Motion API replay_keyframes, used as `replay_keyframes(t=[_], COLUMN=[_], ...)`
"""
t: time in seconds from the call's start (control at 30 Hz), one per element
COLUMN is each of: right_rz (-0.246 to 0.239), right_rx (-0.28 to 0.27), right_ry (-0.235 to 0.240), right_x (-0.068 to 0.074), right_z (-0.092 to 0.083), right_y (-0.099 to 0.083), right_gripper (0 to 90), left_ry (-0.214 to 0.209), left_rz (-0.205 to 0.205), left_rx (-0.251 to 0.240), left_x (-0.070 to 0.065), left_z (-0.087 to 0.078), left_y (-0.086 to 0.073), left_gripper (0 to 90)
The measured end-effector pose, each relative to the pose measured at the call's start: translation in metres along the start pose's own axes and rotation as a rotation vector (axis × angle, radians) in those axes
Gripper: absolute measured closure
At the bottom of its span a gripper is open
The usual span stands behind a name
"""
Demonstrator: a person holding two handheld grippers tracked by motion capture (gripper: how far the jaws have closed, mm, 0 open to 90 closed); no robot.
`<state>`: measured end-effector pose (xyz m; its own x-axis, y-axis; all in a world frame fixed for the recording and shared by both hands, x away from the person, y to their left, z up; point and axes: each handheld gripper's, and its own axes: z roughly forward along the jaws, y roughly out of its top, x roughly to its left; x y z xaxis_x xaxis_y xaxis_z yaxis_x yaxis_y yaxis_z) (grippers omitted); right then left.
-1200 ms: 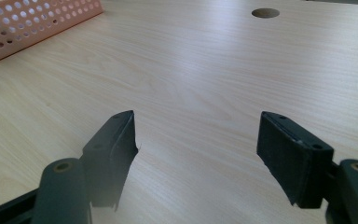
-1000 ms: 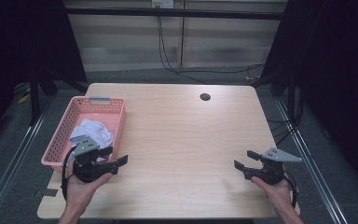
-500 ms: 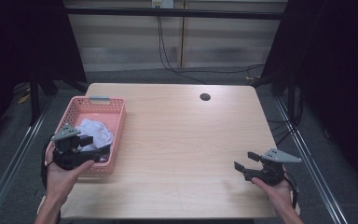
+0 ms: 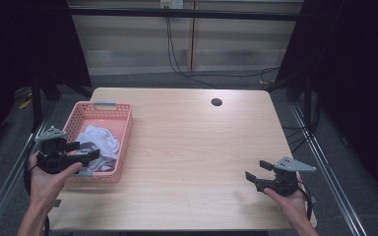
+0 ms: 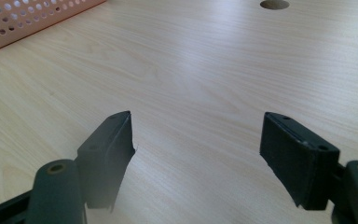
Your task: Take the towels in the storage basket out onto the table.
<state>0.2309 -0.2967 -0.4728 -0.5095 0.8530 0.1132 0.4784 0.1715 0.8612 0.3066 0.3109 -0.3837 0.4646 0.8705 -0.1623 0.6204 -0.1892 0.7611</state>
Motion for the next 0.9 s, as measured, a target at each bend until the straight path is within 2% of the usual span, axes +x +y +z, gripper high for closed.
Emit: replay_keyframes(t=[0.07, 0.1, 0.13, 0.17, 0.23, 0.27, 0.3, 0.33, 0.37, 0.4, 0.43, 0.47, 0.57, 0.6, 0.63, 0.73, 0.77, 0.8, 0.83, 0.9], right_rz=[0.005, 0.005, 0.002, 0.003, 0.004, 0.004, 0.003, 0.004, 0.001, 0.000, 0.000, 0.007, 0.001, 0.000, -0.001, 0.003, 0.004, 0.004, 0.004, 0.006], right_rx=[0.003, 0.003, 0.006, 0.009, 0.009, 0.009, 0.010, 0.010, 0.013, 0.017, 0.017, 0.021, 0.022, 0.023, 0.023, 0.024, 0.030, 0.030, 0.030, 0.035], right_ry=[0.004, 0.004, 0.004, 0.009, 0.011, 0.011, 0.015, 0.016, 0.018, 0.018, 0.018, 0.021, 0.026, 0.027, 0.028, 0.031, 0.034, 0.035, 0.035, 0.037], right_x=[-0.001, -0.001, -0.001, 0.000, 0.000, 0.000, 0.000, 0.000, 0.000, 0.000, 0.000, 0.000, 0.001, 0.001, 0.002, 0.002, 0.001, 0.001, 0.001, 0.002], right_z=[0.001, 0.001, 0.002, 0.002, 0.001, 0.001, 0.002, 0.002, 0.003, 0.003, 0.003, 0.004, 0.005, 0.005, 0.005, 0.005, 0.006, 0.007, 0.007, 0.007], right_y=[0.000, 0.000, 0.000, 0.000, 0.000, 0.000, 0.000, -0.001, -0.001, -0.001, -0.001, -0.001, -0.001, -0.001, -0.001, -0.001, -0.001, -0.001, -0.001, -0.001], right_gripper=[25.8, 25.8, 25.6, 25.7, 25.7, 25.7, 25.7, 25.7, 25.7, 25.7, 25.7, 25.7, 25.7, 25.7, 25.7, 25.7, 25.6, 25.7, 25.7, 25.7], left_ry=[0.008, 0.008, 0.017, 0.007, 0.003, 0.003, 0.027, 0.027, 0.026, 0.016, 0.016, -0.019, -0.020, -0.006, -0.012, -0.016, -0.034, -0.042, -0.042, -0.008], left_rz=[-0.021, -0.021, -0.040, -0.068, -0.056, -0.056, -0.031, -0.031, -0.052, -0.070, -0.070, -0.062, -0.046, -0.065, -0.065, -0.070, -0.067, -0.052, -0.052, -0.033], left_rx=[0.042, 0.042, 0.070, 0.086, 0.119, 0.119, 0.128, 0.128, 0.149, 0.148, 0.148, 0.177, 0.230, 0.258, 0.276, 0.291, 0.299, 0.314, 0.314, 0.351], left_x=[0.015, 0.015, 0.025, 0.028, 0.034, 0.034, 0.039, 0.039, 0.045, 0.047, 0.047, 0.046, 0.046, 0.047, 0.047, 0.044, 0.042, 0.039, 0.039, 0.037], left_z=[0.006, 0.006, 0.012, 0.015, 0.019, 0.019, 0.023, 0.023, 0.028, 0.031, 0.031, 0.037, 0.045, 0.054, 0.057, 0.063, 0.065, 0.069, 0.069, 0.077], left_y=[0.003, 0.003, 0.004, 0.004, 0.005, 0.005, 0.004, 0.004, 0.003, 0.003, 0.003, 0.003, 0.004, 0.005, 0.006, 0.010, 0.013, 0.017, 0.017, 0.021], left_gripper=[16.1, 16.1, 16.1, 16.1, 16.2, 16.2, 16.2, 16.1, 16.2, 16.2, 16.2, 16.0, 15.6, 15.5, 15.1, 6.9, 0.8, 0.0, 0.0, 0.0])
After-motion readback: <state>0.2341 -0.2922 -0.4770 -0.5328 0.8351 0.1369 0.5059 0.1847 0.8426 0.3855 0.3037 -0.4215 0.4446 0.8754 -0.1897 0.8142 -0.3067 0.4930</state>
